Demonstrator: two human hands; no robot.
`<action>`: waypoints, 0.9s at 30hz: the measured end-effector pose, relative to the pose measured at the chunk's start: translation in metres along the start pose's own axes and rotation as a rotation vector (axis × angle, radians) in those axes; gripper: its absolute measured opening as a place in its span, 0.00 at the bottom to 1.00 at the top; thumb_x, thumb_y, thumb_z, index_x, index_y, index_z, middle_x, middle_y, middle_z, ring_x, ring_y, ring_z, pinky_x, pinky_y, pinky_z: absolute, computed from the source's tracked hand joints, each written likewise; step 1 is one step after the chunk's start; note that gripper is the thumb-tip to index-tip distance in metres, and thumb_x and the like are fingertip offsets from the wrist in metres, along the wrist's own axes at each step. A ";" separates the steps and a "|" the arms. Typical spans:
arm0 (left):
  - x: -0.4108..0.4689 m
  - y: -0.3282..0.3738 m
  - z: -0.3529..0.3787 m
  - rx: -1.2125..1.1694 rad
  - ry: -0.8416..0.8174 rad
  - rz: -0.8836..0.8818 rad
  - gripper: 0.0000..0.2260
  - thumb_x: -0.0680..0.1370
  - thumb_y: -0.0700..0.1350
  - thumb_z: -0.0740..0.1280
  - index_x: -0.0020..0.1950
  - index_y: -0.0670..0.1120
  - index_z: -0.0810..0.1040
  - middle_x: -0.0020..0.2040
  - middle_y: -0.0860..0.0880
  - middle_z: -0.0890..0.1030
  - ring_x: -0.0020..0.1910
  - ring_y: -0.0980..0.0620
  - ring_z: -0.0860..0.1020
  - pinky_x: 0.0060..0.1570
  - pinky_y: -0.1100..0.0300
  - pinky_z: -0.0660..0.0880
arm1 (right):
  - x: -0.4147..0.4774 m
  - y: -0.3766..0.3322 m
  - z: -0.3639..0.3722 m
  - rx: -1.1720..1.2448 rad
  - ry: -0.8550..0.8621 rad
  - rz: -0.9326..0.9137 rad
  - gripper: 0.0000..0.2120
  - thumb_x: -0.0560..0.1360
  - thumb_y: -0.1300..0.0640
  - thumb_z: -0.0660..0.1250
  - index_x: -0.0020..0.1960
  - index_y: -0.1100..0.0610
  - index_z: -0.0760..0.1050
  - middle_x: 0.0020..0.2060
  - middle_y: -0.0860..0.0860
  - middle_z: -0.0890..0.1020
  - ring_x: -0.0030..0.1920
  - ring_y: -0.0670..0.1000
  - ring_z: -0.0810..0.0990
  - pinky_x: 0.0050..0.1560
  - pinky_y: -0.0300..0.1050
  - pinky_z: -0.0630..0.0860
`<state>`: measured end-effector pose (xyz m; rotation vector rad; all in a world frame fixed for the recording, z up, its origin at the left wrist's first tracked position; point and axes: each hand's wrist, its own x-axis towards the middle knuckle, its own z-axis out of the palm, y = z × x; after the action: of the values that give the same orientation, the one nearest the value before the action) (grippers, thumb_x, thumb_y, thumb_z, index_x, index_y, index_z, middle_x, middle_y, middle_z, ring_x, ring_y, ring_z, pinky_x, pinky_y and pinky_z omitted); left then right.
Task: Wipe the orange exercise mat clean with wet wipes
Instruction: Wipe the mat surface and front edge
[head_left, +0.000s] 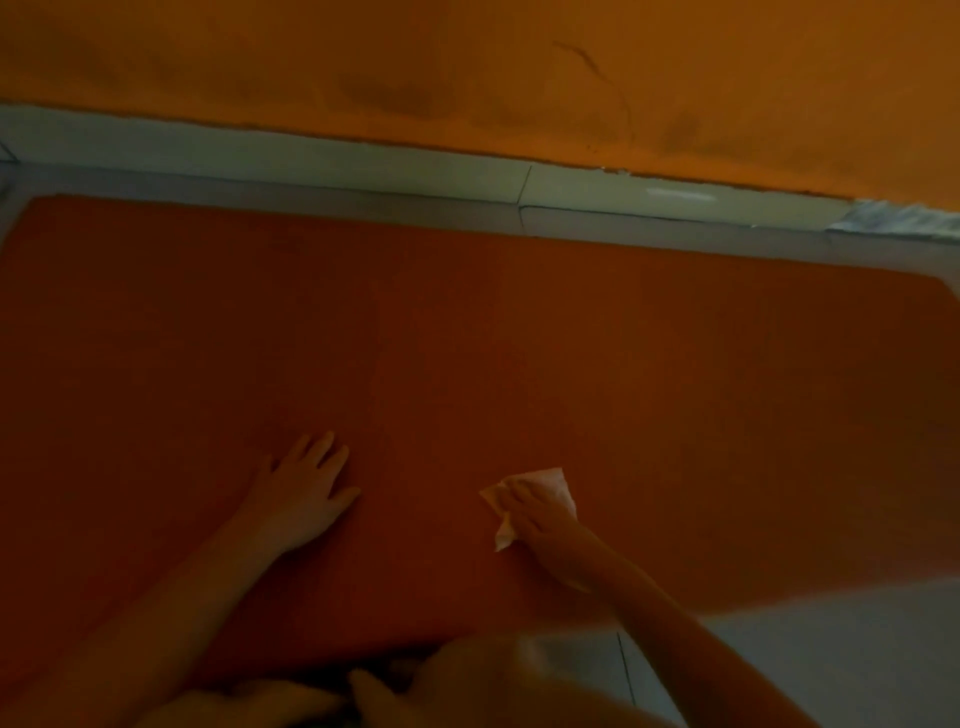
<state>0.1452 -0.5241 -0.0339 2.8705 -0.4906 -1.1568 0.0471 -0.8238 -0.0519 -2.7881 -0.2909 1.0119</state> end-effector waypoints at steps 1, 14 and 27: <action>-0.001 -0.001 0.000 -0.004 -0.008 -0.003 0.30 0.82 0.62 0.47 0.80 0.51 0.44 0.79 0.49 0.39 0.78 0.47 0.41 0.75 0.42 0.44 | -0.008 0.006 0.000 -0.022 -0.003 0.026 0.26 0.83 0.53 0.49 0.78 0.55 0.45 0.77 0.53 0.42 0.77 0.55 0.38 0.76 0.59 0.41; 0.023 0.046 0.008 -0.097 0.126 -0.238 0.33 0.79 0.65 0.52 0.74 0.42 0.59 0.77 0.39 0.52 0.76 0.36 0.50 0.73 0.36 0.50 | -0.049 0.010 0.022 0.331 0.134 -0.071 0.22 0.81 0.42 0.40 0.73 0.41 0.39 0.72 0.37 0.40 0.73 0.41 0.33 0.71 0.45 0.29; 0.019 0.057 0.007 -0.140 0.164 -0.290 0.31 0.81 0.62 0.52 0.76 0.41 0.59 0.78 0.40 0.51 0.77 0.38 0.49 0.74 0.40 0.51 | -0.080 0.028 0.026 0.306 0.240 0.011 0.23 0.83 0.46 0.41 0.76 0.45 0.41 0.70 0.39 0.39 0.71 0.43 0.32 0.68 0.45 0.28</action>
<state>0.1368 -0.5831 -0.0448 2.9450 0.0120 -0.9264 -0.0264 -0.8670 -0.0289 -2.5950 -0.0806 0.6489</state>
